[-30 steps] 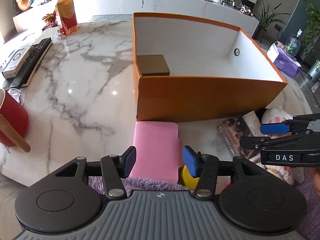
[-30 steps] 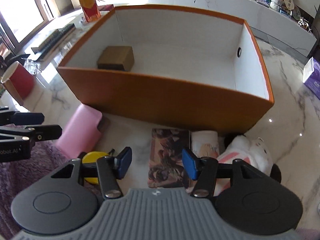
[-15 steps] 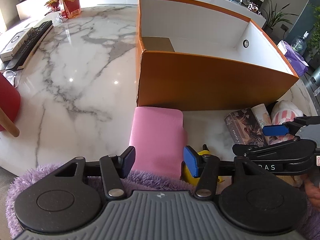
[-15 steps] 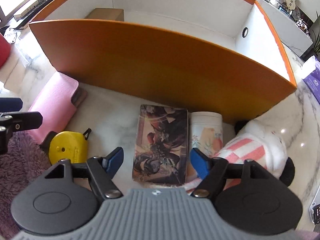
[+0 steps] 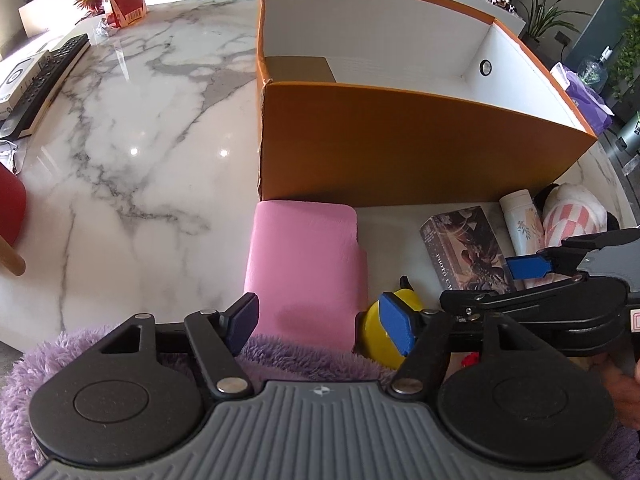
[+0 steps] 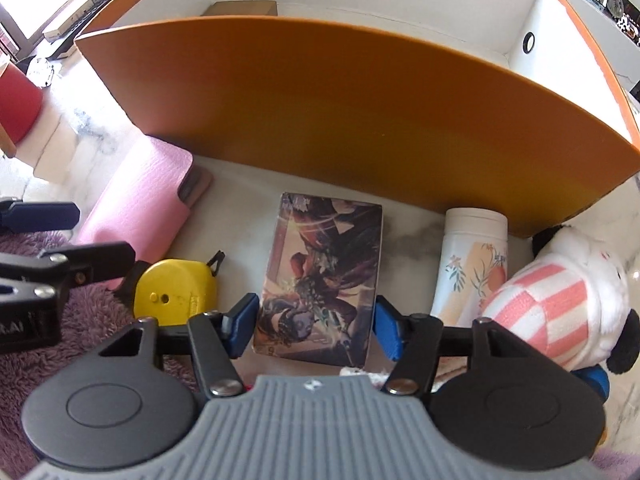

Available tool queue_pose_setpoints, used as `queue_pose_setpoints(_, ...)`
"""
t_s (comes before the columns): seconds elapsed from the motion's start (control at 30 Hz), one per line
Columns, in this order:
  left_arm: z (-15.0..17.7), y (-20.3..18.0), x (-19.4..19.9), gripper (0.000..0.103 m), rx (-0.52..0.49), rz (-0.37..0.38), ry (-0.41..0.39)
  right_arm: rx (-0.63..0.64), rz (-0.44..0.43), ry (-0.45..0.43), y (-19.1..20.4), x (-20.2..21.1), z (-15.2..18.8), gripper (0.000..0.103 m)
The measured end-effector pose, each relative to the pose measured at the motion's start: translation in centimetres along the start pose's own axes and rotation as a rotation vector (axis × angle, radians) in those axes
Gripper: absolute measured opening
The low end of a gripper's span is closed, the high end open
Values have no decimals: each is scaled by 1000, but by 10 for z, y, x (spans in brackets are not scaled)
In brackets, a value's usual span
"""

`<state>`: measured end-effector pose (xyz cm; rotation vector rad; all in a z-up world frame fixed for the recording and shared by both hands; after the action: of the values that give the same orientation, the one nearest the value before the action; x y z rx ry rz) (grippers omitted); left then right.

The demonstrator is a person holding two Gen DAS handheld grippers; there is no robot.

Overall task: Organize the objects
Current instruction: 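Grasp the pink case with left tool while right grasps anime card box, then lower the pink case into the orange box, open left tool while right carries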

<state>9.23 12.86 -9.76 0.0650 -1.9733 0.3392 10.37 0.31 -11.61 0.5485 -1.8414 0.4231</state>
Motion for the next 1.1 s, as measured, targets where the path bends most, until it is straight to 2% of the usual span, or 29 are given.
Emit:
queue_pose_setpoints(0.23, -1, -6, -14, 84, -37, -45, 66, -46, -41, -7, -8, 2, 4, 62)
queue_pose_setpoints(0.33, -4, -3, -17, 88, -13, -47, 73, -50, -49, -11, -8, 2, 4, 63)
queue_pose_setpoints(0.47, -9, -2, -19, 87, 5, -70, 67, -60, -62, -15, -8, 3, 6, 62)
queue_pose_setpoints(0.67, -14, -13, -27, 87, -70, -123, 65, -83, -79, -25, -10, 4, 4, 63)
queue_pose_setpoints(0.8, -22, -12, -37, 94, -54, -124, 90, -90, -82, -37, -17, 1, -6, 63)
queue_pose_setpoints(1.1, -23, -7, -40, 93, -37, -112, 98, -96, -96, -43, -18, -1, -7, 61)
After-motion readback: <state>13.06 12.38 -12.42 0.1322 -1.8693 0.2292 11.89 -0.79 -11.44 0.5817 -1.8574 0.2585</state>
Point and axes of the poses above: each gripper's, at about its wrist camera, not at the fingertips, and x roughly against the way its jaws point, y to its left, z to its underside, the point moved 3 cm from there along -x, roughly the way its jaws point, and after that the axes turned 10 degrees about x, right-handed, at the moved point
